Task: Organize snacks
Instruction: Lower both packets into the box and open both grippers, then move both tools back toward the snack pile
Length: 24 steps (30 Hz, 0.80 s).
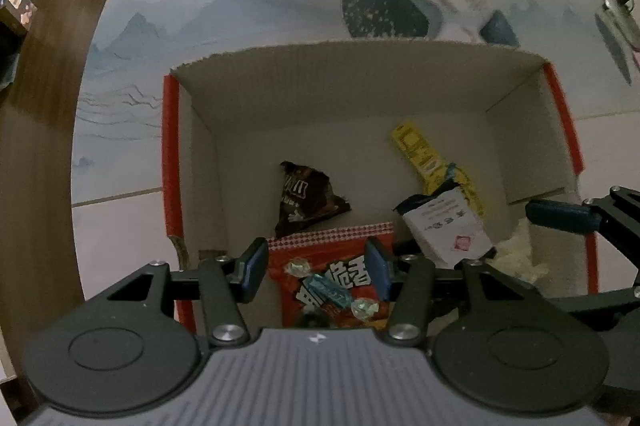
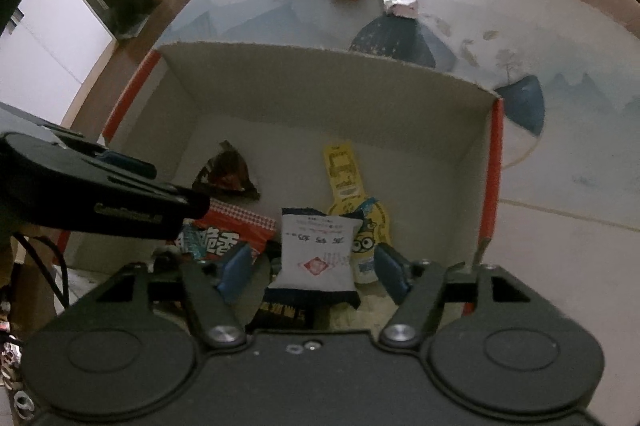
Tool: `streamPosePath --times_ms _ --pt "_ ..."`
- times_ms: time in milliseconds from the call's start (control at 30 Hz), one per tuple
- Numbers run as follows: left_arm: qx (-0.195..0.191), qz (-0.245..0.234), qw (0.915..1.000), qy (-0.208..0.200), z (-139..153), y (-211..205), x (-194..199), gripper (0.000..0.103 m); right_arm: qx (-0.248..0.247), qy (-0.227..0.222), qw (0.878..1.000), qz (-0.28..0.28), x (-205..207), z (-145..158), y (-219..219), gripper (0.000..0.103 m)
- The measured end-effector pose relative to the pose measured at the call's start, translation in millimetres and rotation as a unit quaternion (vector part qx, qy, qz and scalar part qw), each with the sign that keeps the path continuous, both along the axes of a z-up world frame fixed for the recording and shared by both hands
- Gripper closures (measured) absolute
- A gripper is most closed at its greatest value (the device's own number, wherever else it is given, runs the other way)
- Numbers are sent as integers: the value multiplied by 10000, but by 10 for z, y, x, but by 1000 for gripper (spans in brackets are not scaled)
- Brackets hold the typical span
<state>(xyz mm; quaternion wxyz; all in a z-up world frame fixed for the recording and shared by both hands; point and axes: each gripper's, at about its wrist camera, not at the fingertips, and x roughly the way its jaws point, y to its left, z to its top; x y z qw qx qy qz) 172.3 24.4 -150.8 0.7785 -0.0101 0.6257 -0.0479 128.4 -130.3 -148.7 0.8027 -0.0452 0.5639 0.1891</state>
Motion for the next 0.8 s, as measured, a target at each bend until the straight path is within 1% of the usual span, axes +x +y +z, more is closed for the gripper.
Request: streamPosePath --times_ms 67,133,233,367,400,467,533,600,633,733,800 --pt "-41 -7 9999 -99 75 11 -35 51 22 -80 10000 -32 -22 62 -14 27" --pt "-52 4 9997 -224 162 23 -74 51 57 -156 9999 -44 -48 139 -26 27" --pt "-76 -29 9992 -403 301 28 -145 50 128 -278 9995 -28 -88 277 -52 22" --pt "-113 -87 9981 -603 499 33 -203 41 176 -483 9987 35 -131 477 -96 20" --pt "-118 -96 9977 -660 548 35 -209 41 181 -540 9984 39 -134 532 -108 20" --pt "-147 -95 9971 -745 643 41 -221 41 184 -677 9975 4 -131 636 -135 15" --pt "-163 -90 9962 -849 733 43 -224 40 232 -790 9966 -33 -114 742 -168 13" --pt "-155 -83 9953 -949 812 38 -214 33 285 -877 9957 -27 -79 838 -197 11" --pt "-152 -81 9947 -1010 853 36 -208 32 300 -924 9953 -21 -57 883 -210 10" --pt "-149 -50 9934 -1137 952 38 -155 32 331 -1027 9942 15 26 976 -245 9" --pt "-187 -17 9926 -1196 1016 54 -91 32 333 -1067 9937 13 97 1022 -260 5"
